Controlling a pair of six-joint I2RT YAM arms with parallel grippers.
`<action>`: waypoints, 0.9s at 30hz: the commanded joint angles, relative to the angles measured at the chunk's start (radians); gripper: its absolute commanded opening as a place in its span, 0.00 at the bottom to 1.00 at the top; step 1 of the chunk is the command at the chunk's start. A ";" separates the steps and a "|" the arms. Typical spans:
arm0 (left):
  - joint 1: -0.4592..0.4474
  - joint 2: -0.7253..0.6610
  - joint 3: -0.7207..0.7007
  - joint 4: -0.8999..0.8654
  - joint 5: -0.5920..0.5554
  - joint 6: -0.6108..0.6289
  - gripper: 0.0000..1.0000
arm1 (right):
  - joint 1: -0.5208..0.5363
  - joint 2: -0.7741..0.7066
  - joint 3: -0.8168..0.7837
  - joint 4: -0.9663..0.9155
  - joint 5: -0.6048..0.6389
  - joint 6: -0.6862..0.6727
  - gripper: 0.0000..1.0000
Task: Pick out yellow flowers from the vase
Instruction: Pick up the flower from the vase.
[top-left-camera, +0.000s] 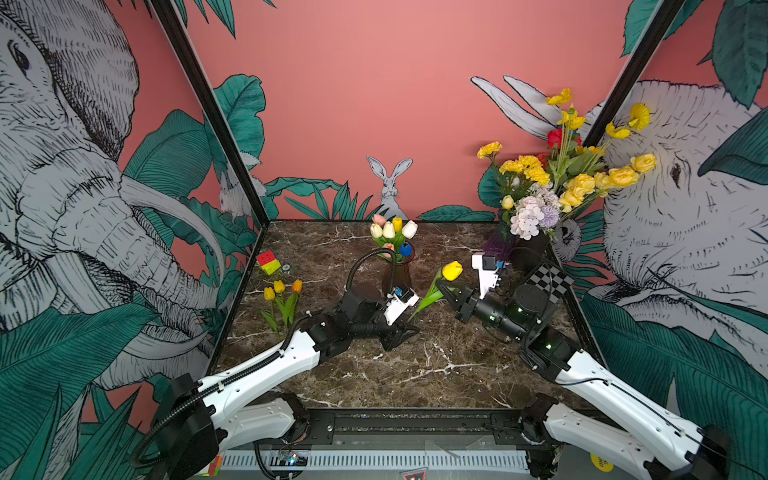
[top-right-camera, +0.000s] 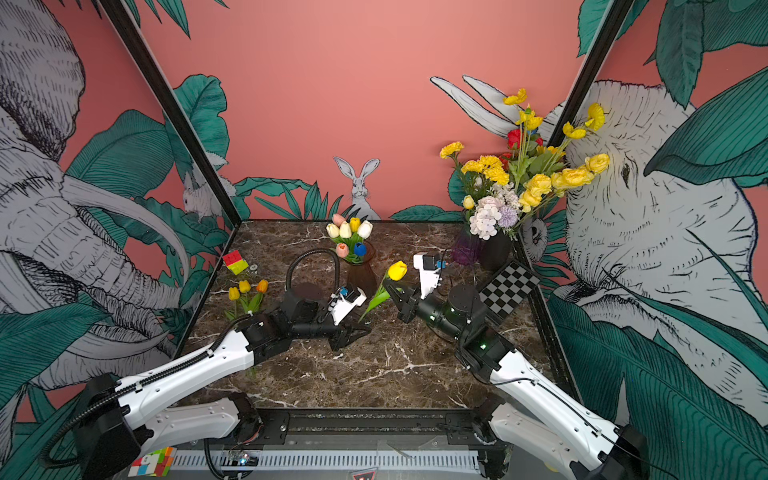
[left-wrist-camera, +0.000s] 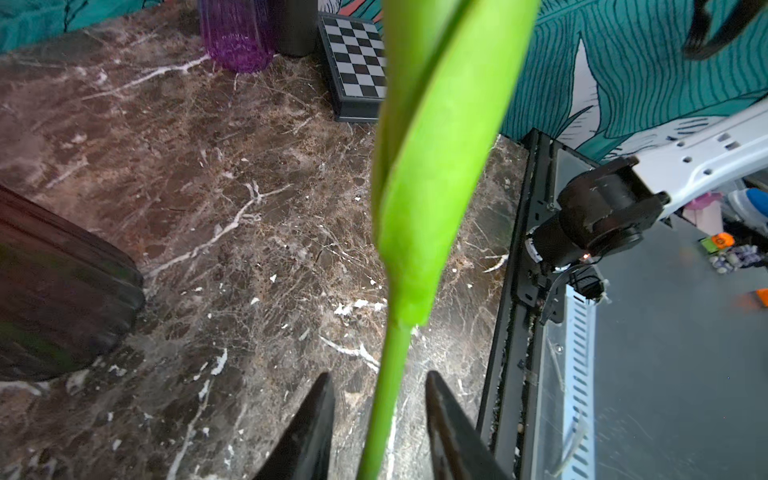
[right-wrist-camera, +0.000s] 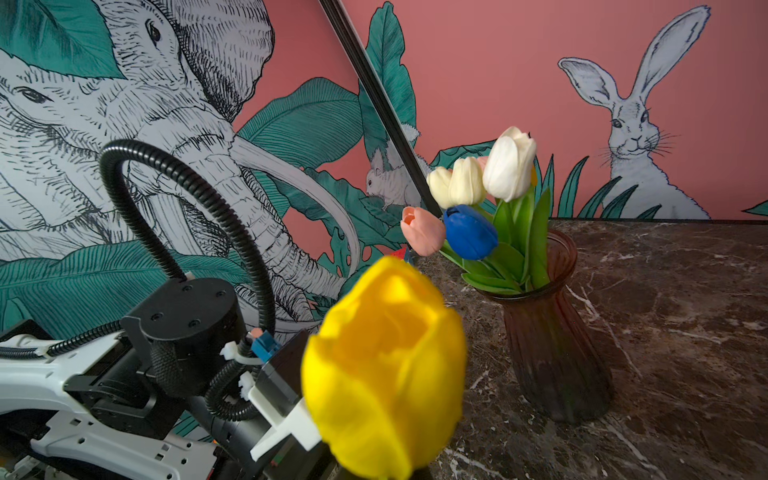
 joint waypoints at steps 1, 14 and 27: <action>-0.002 -0.013 0.016 0.010 0.000 0.024 0.26 | 0.006 0.005 0.016 0.063 -0.020 0.004 0.00; -0.002 -0.036 0.048 -0.062 -0.078 0.073 0.00 | 0.008 -0.001 0.040 0.029 -0.007 -0.029 0.02; 0.007 -0.199 0.253 -0.427 -0.428 0.141 0.00 | 0.008 -0.213 0.028 -0.165 0.193 -0.289 0.56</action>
